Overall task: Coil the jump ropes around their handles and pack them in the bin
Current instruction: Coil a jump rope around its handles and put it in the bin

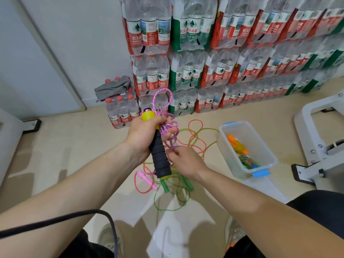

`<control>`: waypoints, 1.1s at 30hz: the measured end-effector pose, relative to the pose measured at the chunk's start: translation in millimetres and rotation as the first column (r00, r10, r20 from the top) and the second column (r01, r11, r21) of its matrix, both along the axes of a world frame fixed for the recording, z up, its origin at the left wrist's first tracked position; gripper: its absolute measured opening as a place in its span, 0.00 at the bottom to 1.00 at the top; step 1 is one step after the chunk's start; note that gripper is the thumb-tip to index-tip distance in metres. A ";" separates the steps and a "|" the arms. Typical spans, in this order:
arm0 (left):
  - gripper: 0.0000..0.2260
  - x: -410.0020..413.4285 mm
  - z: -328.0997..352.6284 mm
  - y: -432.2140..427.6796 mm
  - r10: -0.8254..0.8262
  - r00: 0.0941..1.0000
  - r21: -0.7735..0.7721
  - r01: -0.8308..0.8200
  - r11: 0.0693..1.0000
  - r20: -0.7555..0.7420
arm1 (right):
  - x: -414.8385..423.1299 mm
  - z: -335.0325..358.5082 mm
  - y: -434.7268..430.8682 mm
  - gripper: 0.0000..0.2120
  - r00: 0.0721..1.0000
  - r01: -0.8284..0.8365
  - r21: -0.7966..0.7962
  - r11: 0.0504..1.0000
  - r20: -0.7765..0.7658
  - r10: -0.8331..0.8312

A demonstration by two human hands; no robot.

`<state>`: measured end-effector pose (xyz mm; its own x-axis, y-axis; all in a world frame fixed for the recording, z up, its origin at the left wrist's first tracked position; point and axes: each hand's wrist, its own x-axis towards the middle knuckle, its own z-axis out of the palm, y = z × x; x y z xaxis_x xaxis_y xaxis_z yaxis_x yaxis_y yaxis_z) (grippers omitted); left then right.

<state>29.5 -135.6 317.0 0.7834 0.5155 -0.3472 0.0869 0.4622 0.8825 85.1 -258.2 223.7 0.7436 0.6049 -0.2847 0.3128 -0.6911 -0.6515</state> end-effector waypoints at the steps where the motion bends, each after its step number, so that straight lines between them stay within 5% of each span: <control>1: 0.05 0.7 -1.8 1.3 0.006 1.000 0.026 -0.006 1.000 0.001 | 0.8 1.5 0.1 0.18 0.999 -0.003 -0.034 0.999 0.036 0.004; 8: 0.05 5.8 -18.2 30.6 0.066 0.992 0.331 -0.026 0.943 -0.108 | 14.9 5.3 -11.7 0.12 0.974 -0.033 -0.216 0.976 0.211 0.080; 12: 0.04 8.9 -27.8 46.5 -0.033 0.971 0.449 0.139 0.883 -0.236 | 25.4 9.4 -21.5 0.17 0.956 -0.051 -0.239 0.970 0.268 0.116; 15: 0.09 10.4 -39.9 62.0 -0.089 0.873 0.667 0.429 0.610 -0.480 | 38.2 15.4 -26.4 0.20 0.973 0.014 -0.191 0.982 0.230 0.031; 17: 0.15 8.4 -42.4 63.3 -0.074 0.757 0.683 0.624 0.380 -0.649 | 46.9 20.2 -31.7 0.20 0.986 0.027 -0.178 0.984 0.166 0.003; 19: 0.19 6.7 -42.1 60.1 -0.052 0.660 0.627 0.733 0.263 -0.750 | 50.8 27.1 -36.3 0.21 1.000 0.026 -0.132 0.991 0.011 -0.025; 22: 0.18 4.6 -41.5 53.2 -0.209 0.614 0.508 0.765 0.397 -0.761 | 50.7 38.4 -42.0 0.20 0.929 0.156 -0.001 0.988 -0.338 -0.147; 25: 0.14 2.2 -38.4 43.1 -0.461 0.661 0.342 0.725 0.598 -0.592 | 48.3 49.7 -42.3 0.19 0.861 0.260 0.067 0.963 -0.467 -0.200; 33: 0.14 -3.3 -44.6 15.6 -0.741 0.626 0.277 0.777 0.565 -0.244 | 45.0 66.7 -32.7 0.19 0.600 0.571 0.243 0.784 -0.776 -0.197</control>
<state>26.3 -120.1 272.3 0.9144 -0.1630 -0.3705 0.3538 -0.1232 0.9272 130.0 -290.9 290.3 0.6321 0.4956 -0.5957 -0.5723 -0.2198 -0.7901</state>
